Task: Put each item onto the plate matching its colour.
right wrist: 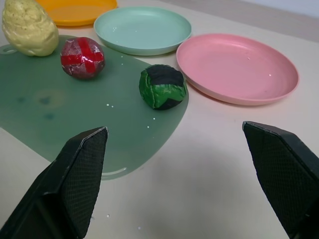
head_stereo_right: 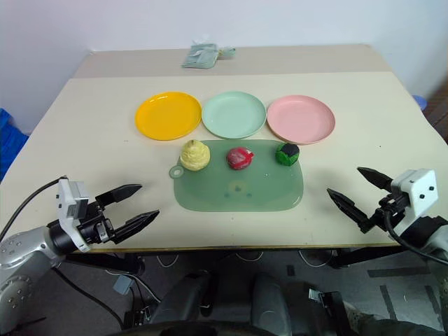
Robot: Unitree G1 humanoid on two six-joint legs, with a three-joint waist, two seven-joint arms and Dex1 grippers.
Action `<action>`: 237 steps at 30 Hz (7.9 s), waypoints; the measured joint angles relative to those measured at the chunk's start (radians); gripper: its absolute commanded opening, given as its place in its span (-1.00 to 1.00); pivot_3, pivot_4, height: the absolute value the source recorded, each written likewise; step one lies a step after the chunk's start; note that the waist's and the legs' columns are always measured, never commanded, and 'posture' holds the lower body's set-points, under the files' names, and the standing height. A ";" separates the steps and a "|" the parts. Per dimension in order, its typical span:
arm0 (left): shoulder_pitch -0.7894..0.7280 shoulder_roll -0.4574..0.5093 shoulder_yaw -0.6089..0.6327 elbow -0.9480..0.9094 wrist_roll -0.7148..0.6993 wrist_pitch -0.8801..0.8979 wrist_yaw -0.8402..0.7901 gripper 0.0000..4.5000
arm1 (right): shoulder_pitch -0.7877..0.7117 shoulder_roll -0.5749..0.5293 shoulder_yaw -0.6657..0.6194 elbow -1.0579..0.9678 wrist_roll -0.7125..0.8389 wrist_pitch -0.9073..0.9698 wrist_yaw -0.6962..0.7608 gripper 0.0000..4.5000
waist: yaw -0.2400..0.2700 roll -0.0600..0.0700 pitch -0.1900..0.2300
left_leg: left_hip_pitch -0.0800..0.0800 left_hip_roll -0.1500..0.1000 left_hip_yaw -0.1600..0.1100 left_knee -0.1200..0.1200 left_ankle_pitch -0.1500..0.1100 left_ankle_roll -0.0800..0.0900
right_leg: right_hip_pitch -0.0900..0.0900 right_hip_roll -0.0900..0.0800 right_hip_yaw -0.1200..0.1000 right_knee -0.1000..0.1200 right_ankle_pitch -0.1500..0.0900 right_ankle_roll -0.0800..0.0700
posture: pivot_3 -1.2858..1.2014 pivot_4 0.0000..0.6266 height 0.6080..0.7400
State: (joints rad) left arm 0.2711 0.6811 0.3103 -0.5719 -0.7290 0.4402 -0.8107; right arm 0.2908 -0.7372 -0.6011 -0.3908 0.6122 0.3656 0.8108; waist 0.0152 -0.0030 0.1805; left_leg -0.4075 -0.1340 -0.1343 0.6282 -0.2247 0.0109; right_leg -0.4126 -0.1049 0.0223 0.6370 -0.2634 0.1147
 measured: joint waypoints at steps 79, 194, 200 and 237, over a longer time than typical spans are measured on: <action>-0.668 -0.433 -0.407 0.408 0.434 0.190 0.510 0.38 | -0.420 0.055 0.361 0.114 0.059 -0.087 0.223 1.00 | 0.001 0.000 0.000 | 0.000 0.001 0.000 0.002 0.000 0.000 | 0.002 0.003 -0.001 -0.005 0.010 0.009 | 0.03 -0.52 1.00; -0.041 0.142 0.118 0.000 -0.043 0.047 -0.267 1.00 | -0.891 0.345 0.727 0.677 -0.415 -0.069 0.014 -0.04 | -0.011 0.001 0.000 | -0.001 0.005 0.003 -0.003 0.001 -0.001 | -0.008 0.007 0.002 -0.007 0.016 0.006 | 0.03 -0.52 1.00; -0.083 0.120 0.086 -0.001 -0.044 0.047 -0.228 1.00 | -1.108 0.314 0.560 0.716 -0.315 0.003 -0.030 -0.04 | -0.011 0.002 0.001 | -0.001 0.005 0.003 -0.003 0.001 -0.002 | -0.009 0.007 0.002 -0.006 0.017 0.006 | 0.03 -0.52 1.00; -0.182 0.053 -0.064 -0.015 -0.038 0.043 -0.128 1.00 | -1.182 0.206 0.414 1.230 -0.397 -0.279 0.094 0.99 | -0.049 0.002 0.000 | -0.001 0.008 0.008 -0.013 0.006 -0.009 | -0.011 0.008 0.005 -0.005 0.016 0.003 | 0.03 -0.52 1.00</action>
State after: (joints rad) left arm 0.0887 0.7345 0.2459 -0.5871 -0.7669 0.4829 -0.9384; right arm -0.8914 -0.5310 -0.1868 0.8394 0.2150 0.0865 0.9044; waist -0.0334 -0.0012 0.1809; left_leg -0.4088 -0.1263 -0.1259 0.6154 -0.2186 0.0017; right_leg -0.4236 -0.0968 0.0274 0.6318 -0.2475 0.1182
